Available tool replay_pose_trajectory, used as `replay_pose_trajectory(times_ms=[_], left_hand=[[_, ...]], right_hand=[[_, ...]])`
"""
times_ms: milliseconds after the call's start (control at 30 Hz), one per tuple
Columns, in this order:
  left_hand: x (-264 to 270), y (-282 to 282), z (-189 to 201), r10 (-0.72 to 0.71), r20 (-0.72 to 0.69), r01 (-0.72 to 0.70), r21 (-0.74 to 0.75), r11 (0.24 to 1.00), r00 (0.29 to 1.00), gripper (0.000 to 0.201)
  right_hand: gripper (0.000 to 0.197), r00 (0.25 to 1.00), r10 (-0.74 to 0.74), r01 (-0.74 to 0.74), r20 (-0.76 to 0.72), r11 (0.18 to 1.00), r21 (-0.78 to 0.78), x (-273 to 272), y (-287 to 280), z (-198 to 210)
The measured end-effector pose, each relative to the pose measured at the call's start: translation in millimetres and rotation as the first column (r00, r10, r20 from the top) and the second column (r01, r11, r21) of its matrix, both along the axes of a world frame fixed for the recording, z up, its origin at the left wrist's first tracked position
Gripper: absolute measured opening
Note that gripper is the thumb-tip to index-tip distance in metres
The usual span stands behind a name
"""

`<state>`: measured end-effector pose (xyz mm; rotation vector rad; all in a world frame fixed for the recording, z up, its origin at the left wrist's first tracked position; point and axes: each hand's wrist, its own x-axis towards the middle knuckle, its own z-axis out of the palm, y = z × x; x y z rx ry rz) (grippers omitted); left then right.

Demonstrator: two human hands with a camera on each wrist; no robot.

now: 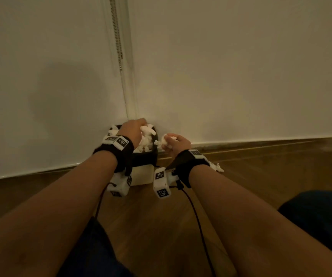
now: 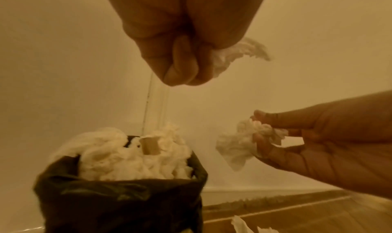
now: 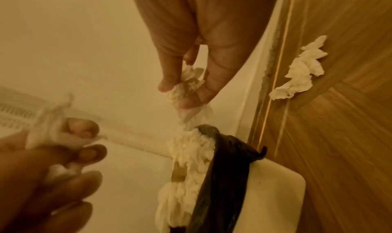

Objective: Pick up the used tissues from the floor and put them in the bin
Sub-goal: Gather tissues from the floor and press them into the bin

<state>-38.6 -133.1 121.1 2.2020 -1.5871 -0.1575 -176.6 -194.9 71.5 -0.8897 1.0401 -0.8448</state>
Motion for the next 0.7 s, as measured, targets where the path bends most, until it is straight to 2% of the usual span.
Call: replay_pose_trajectory(times_ms=[33, 100, 167, 233, 267, 333, 400, 433, 467, 500, 533, 567, 633, 700], left_hand=[[7.3, 2.9, 1.5, 0.037, -0.011, -0.037, 0.003, 0.999, 0.999, 0.023], [20.8, 6.4, 3.5, 0.132, -0.042, -0.131, 0.029, 0.991, 0.990, 0.029], [31.8, 7.1, -0.2, 0.198, -0.138, -0.196, 0.029, 0.980, 0.970, 0.038], [41.5, 3.7, -8.5, 0.245, -0.187, -0.246, 0.018, 0.969, 0.952, 0.037], [45.5, -0.3, -12.0, 0.297, -0.176, -0.291, 0.059, 0.955, 0.939, 0.035], [47.2, -2.5, -18.6, 0.305, -0.109, -0.294, 0.104, 0.950, 0.946, 0.033], [43.7, 0.8, -25.3, 0.247, -0.088, -0.234, 0.132, 0.963, 0.965, 0.022], [55.6, -3.1, -35.0, 0.266, -0.137, -0.246, 0.147, 0.958, 0.954, 0.018], [77.2, -11.9, -51.3, 0.307, -0.146, -0.282, 0.172, 0.944, 0.940, 0.023], [76.4, -10.9, -52.1, 0.313, -0.166, -0.290, 0.146, 0.946, 0.935, 0.028], [77.3, -9.0, -50.8, 0.334, -0.212, -0.310, 0.140, 0.940, 0.918, 0.025], [81.0, -7.0, -52.3, 0.330, -0.236, -0.315, 0.098, 0.944, 0.914, 0.014], [91.2, -11.5, -58.9, 0.350, -0.250, -0.346, 0.060, 0.936, 0.903, 0.026], [99.7, -12.5, -69.4, 0.343, -0.227, -0.335, 0.072, 0.939, 0.912, 0.027]], right_hand=[[0.006, 1.000, 0.018, -0.018, -0.014, 1.000, -0.022, 8.1, -0.6, -1.8], [0.021, 0.998, 0.049, -0.051, -0.041, 0.997, -0.056, 24.2, -1.2, -1.6], [0.015, 0.998, 0.048, -0.051, -0.047, 0.995, -0.084, 39.4, -1.0, -0.2], [0.016, 0.994, 0.048, -0.059, -0.096, 0.991, -0.116, 52.8, -3.5, -2.3], [0.017, 0.987, 0.065, -0.086, -0.148, 0.986, -0.144, 58.0, -4.7, -0.5], [0.021, 0.956, 0.089, -0.154, -0.280, 0.963, -0.222, 62.1, -8.4, -2.5], [0.020, 0.887, 0.111, -0.263, -0.449, 0.919, -0.293, 58.3, -5.5, -3.8], [0.019, 0.832, 0.132, -0.345, -0.538, 0.884, -0.316, 72.1, -13.0, -14.7], [0.019, 0.756, 0.140, -0.431, -0.640, 0.842, -0.325, 93.1, -19.5, -26.8], [0.020, 0.685, 0.106, -0.498, -0.721, 0.791, -0.356, 92.1, -19.1, -28.7], [0.021, 0.624, 0.068, -0.551, -0.779, 0.745, -0.376, 91.6, -15.8, -27.9], [0.021, 0.592, 0.004, -0.579, -0.806, 0.698, -0.422, 91.2, -14.9, -27.7], [0.018, 0.542, -0.085, -0.626, -0.836, 0.623, -0.469, 90.9, -19.4, -28.1], [0.021, 0.445, -0.069, -0.727, -0.893, 0.555, -0.405, 91.9, -22.1, -34.3]])
